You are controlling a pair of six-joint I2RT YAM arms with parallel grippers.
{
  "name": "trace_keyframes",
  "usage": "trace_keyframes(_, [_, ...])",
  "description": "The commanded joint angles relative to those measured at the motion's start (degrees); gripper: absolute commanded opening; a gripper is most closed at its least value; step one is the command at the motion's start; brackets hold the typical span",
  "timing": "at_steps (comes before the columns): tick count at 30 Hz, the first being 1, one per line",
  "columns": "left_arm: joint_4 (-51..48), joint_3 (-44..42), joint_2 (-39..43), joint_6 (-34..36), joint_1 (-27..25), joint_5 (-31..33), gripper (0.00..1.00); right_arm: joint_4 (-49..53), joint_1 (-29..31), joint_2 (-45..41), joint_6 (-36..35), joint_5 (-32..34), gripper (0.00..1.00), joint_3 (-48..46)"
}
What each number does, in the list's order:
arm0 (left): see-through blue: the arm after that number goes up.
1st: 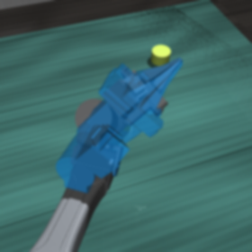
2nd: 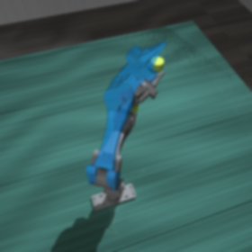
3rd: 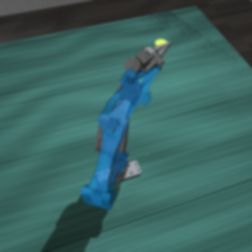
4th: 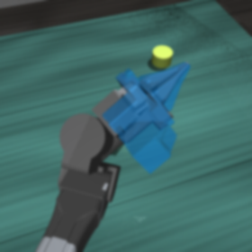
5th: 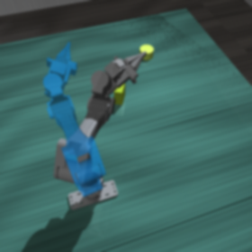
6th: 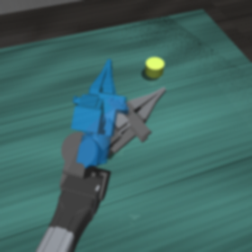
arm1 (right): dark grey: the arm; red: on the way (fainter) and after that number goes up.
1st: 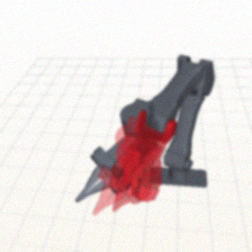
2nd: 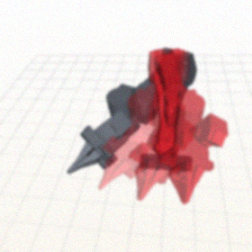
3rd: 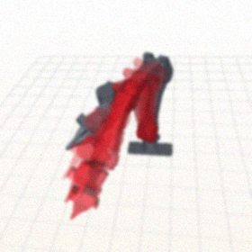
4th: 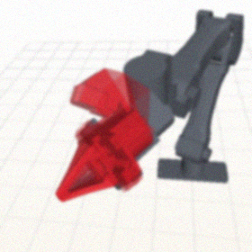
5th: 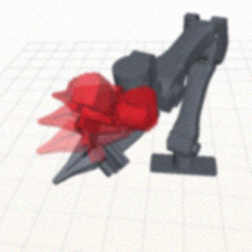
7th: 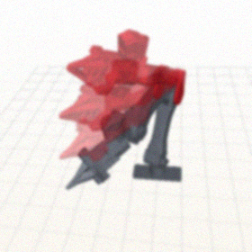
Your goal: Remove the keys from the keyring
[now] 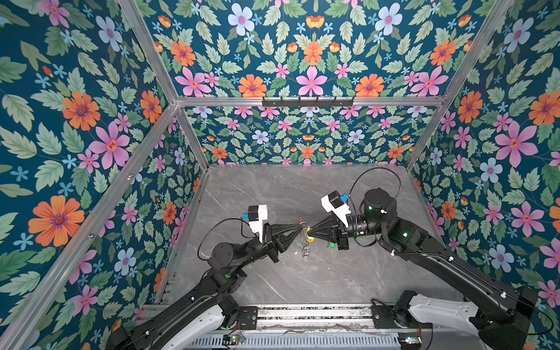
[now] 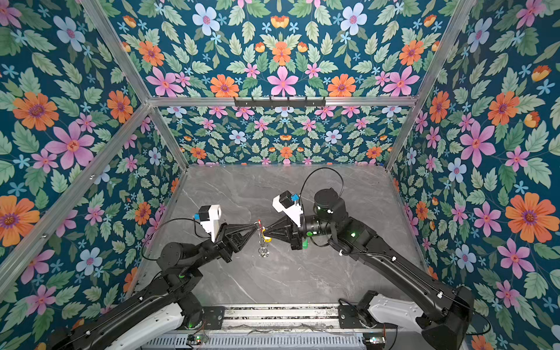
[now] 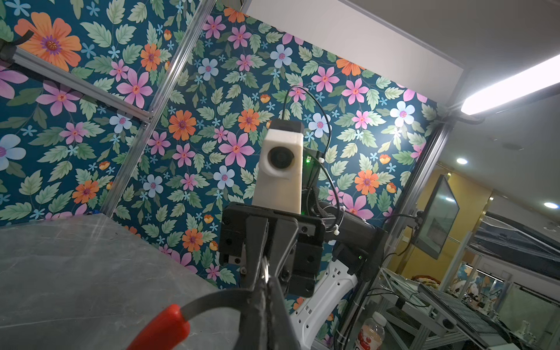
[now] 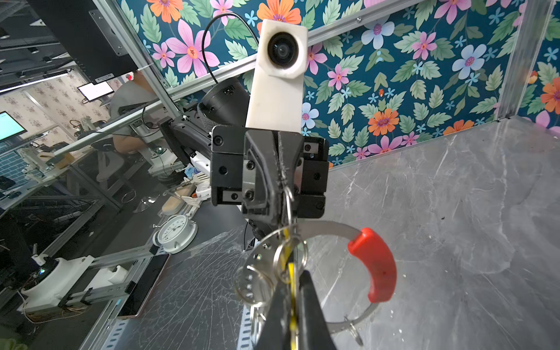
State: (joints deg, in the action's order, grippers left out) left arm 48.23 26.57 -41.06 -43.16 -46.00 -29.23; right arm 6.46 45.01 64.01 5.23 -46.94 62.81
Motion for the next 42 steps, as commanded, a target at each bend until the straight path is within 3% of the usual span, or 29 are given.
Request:
trace_keyframes(1, [8.3, 0.1, 0.3, -0.8, 0.1, 3.8, 0.0, 4.1, 0.7, 0.3, -1.9, 1.5, 0.0, -0.1])
trace_keyframes(37, [8.3, 0.1, -0.8, -2.0, 0.1, 3.1, 0.0, 7.4, 2.8, 1.7, -4.6, 5.1, 0.0, 3.7])
trace_keyframes(42, [6.0, 0.6, -0.3, -0.5, 0.0, 2.7, 0.0, 7.0, 2.8, 0.2, -3.8, 6.3, 0.3, 3.3])
